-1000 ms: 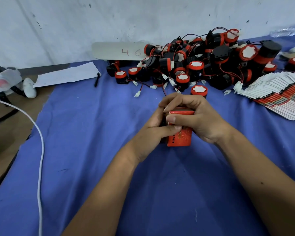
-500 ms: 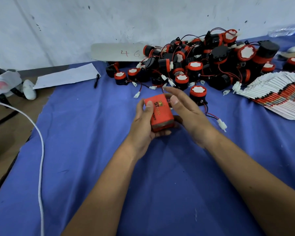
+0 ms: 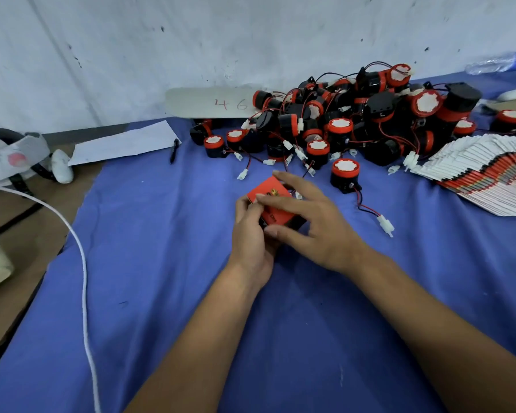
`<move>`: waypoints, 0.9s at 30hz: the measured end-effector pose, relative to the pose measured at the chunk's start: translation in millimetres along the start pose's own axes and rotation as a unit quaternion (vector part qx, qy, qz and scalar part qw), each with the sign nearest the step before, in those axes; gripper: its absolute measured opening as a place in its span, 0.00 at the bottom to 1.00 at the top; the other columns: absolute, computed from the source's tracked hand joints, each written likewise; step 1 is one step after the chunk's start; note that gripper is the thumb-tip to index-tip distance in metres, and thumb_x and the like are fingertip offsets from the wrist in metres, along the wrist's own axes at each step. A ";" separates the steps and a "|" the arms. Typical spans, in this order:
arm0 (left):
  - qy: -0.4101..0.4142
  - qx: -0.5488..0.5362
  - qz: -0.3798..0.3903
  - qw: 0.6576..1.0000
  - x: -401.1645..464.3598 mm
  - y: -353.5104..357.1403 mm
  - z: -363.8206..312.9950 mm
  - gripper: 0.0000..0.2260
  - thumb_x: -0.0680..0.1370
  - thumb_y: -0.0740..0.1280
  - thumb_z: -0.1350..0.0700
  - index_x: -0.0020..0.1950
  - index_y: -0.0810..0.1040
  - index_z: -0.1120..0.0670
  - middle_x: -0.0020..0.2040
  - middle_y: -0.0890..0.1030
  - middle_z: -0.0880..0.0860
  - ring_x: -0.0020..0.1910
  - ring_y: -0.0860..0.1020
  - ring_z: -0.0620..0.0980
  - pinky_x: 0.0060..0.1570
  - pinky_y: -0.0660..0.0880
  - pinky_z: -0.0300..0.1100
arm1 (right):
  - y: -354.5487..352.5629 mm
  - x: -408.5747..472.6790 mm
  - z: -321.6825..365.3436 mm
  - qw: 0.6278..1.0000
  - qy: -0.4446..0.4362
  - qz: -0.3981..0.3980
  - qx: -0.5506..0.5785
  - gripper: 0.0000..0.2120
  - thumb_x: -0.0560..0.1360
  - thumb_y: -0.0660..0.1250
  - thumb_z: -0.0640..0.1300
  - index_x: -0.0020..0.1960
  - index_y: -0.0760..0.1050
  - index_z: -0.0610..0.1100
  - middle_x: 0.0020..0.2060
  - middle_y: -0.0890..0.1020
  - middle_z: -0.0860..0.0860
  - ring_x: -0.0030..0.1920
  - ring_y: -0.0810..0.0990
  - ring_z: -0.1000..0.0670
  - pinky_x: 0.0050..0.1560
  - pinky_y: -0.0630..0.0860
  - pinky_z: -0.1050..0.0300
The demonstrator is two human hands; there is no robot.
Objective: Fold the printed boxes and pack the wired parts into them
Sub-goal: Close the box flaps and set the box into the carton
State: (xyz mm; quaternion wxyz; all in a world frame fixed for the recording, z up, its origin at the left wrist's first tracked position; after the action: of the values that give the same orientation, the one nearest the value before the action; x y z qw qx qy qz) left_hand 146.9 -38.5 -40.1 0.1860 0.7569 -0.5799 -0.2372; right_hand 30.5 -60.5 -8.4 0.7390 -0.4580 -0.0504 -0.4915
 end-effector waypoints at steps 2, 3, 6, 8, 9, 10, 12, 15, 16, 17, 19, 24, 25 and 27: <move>-0.014 -0.015 -0.042 0.999 0.6 -3.6 4.6 0.11 0.85 0.61 0.55 0.66 0.73 0.57 0.55 0.84 0.57 0.51 0.85 0.55 0.49 0.84 0.50 | 5.6 -2.1 -2.1 0.999 0.008 0.039 -0.027 0.27 0.75 0.75 0.52 0.73 0.74 0.53 0.78 0.64 0.49 0.78 0.63 0.51 0.77 0.62 0.54; -0.024 -0.029 -0.051 0.998 0.7 -5.3 5.9 0.11 0.85 0.61 0.54 0.66 0.73 0.57 0.57 0.83 0.58 0.53 0.84 0.56 0.51 0.83 0.52 | 9.1 -2.2 -2.7 0.998 0.013 0.042 -0.045 0.28 0.75 0.75 0.51 0.73 0.74 0.52 0.78 0.65 0.48 0.78 0.63 0.50 0.77 0.63 0.53; -0.054 -0.068 -0.023 0.996 0.8 -7.7 5.9 0.21 0.87 0.55 0.47 0.66 0.77 0.62 0.61 0.83 0.62 0.60 0.83 0.60 0.54 0.83 0.52 | 11.4 -0.6 -1.9 0.997 0.041 0.018 -0.065 0.25 0.77 0.72 0.47 0.73 0.74 0.49 0.77 0.68 0.47 0.76 0.67 0.47 0.76 0.65 0.52; -0.056 -0.050 -0.005 0.997 -2.3 -7.1 3.9 0.21 0.87 0.54 0.48 0.63 0.80 0.61 0.57 0.85 0.63 0.56 0.85 0.59 0.53 0.83 0.51 | 3.3 -0.9 2.2 0.997 0.071 0.001 -0.040 0.21 0.78 0.71 0.44 0.71 0.77 0.47 0.73 0.73 0.45 0.73 0.72 0.46 0.73 0.69 0.50; -0.051 -0.029 -0.002 0.998 -4.0 -5.1 4.9 0.17 0.87 0.55 0.51 0.60 0.79 0.59 0.55 0.84 0.62 0.53 0.85 0.58 0.52 0.83 0.51 | -3.3 -2.3 4.0 0.996 0.079 0.000 -0.035 0.19 0.78 0.71 0.43 0.69 0.79 0.45 0.70 0.76 0.43 0.69 0.75 0.45 0.70 0.72 0.48; -0.039 0.007 -0.004 0.999 -4.6 -3.4 5.8 0.12 0.87 0.56 0.54 0.57 0.77 0.58 0.53 0.84 0.61 0.50 0.85 0.57 0.48 0.83 0.50 | -10.9 -3.3 8.0 0.996 0.079 0.004 -0.041 0.17 0.78 0.71 0.43 0.66 0.81 0.44 0.65 0.80 0.42 0.64 0.79 0.44 0.65 0.75 0.46; -0.009 0.090 0.024 0.996 -8.9 12.3 6.9 0.08 0.88 0.57 0.56 0.53 0.72 0.56 0.54 0.82 0.63 0.49 0.85 0.56 0.45 0.84 0.49 | -39.4 -9.0 15.9 0.996 0.081 -0.006 -0.041 0.13 0.79 0.71 0.43 0.62 0.83 0.43 0.54 0.85 0.42 0.53 0.83 0.43 0.54 0.78 0.44; 0.060 0.151 0.142 0.976 -21.5 66.4 6.6 0.05 0.85 0.62 0.54 0.55 0.74 0.55 0.60 0.80 0.68 0.54 0.83 0.58 0.50 0.84 0.52 | -115.8 -33.2 24.2 0.991 0.118 -0.057 0.002 0.11 0.79 0.71 0.44 0.60 0.84 0.43 0.49 0.87 0.45 0.50 0.85 0.45 0.51 0.79 0.44; 0.087 0.161 0.183 0.966 -28.6 89.7 3.7 0.06 0.84 0.64 0.53 0.58 0.76 0.53 0.62 0.80 0.65 0.56 0.83 0.58 0.51 0.84 0.52 | -142.5 -43.4 29.1 0.990 0.120 -0.074 0.000 0.10 0.79 0.71 0.43 0.59 0.85 0.43 0.51 0.87 0.46 0.52 0.85 0.46 0.53 0.79 0.44; 0.101 0.164 0.228 0.955 -37.7 122.1 6.7 0.08 0.82 0.66 0.53 0.61 0.78 0.50 0.62 0.82 0.61 0.56 0.84 0.57 0.51 0.84 0.52 | -175.2 -60.1 34.5 0.987 0.124 -0.098 -0.019 0.10 0.80 0.71 0.42 0.59 0.85 0.42 0.52 0.87 0.47 0.53 0.85 0.49 0.55 0.79 0.45; 0.105 0.166 0.309 0.931 -60.9 186.6 14.8 0.08 0.81 0.69 0.53 0.60 0.82 0.47 0.56 0.85 0.53 0.55 0.85 0.53 0.50 0.84 0.49 | -235.7 -94.7 46.8 0.977 0.140 -0.151 -0.055 0.09 0.80 0.70 0.40 0.57 0.85 0.40 0.52 0.87 0.47 0.54 0.85 0.50 0.56 0.78 0.46; 0.092 0.140 0.474 0.865 -141.0 340.8 66.1 0.06 0.78 0.72 0.60 0.47 0.84 0.49 0.48 0.86 0.49 0.50 0.83 0.49 0.51 0.82 0.46 | -372.9 -204.4 92.8 0.918 0.253 -0.246 -0.180 0.08 0.78 0.72 0.39 0.55 0.86 0.41 0.52 0.87 0.49 0.57 0.84 0.53 0.61 0.78 0.49; 0.106 0.152 0.507 0.842 -161.4 367.2 78.8 0.07 0.78 0.72 0.63 0.46 0.83 0.51 0.46 0.86 0.48 0.48 0.83 0.46 0.51 0.81 0.44 | -396.7 -228.8 107.0 0.901 0.277 -0.252 -0.218 0.07 0.77 0.73 0.39 0.54 0.86 0.42 0.52 0.87 0.51 0.56 0.84 0.55 0.61 0.79 0.50; 0.124 0.191 0.569 0.791 -204.1 413.6 107.0 0.09 0.77 0.72 0.69 0.44 0.80 0.55 0.44 0.85 0.48 0.45 0.82 0.41 0.49 0.80 0.39 | -433.5 -276.5 134.5 0.856 0.355 -0.236 -0.292 0.06 0.74 0.76 0.40 0.50 0.87 0.48 0.50 0.87 0.55 0.54 0.84 0.59 0.60 0.79 0.53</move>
State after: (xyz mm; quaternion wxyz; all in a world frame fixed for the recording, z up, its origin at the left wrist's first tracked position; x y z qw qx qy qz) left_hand -285.1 51.2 131.8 0.2089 0.3335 -0.9111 0.1226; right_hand -395.4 183.1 195.9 0.4012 -0.4218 0.2546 -0.7722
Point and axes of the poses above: each hand's wrist, its own x-axis towards the middle knuckle, its own y-axis out of the palm, z = x × y, the point moved 5 cm from there along x, towards the middle knuckle
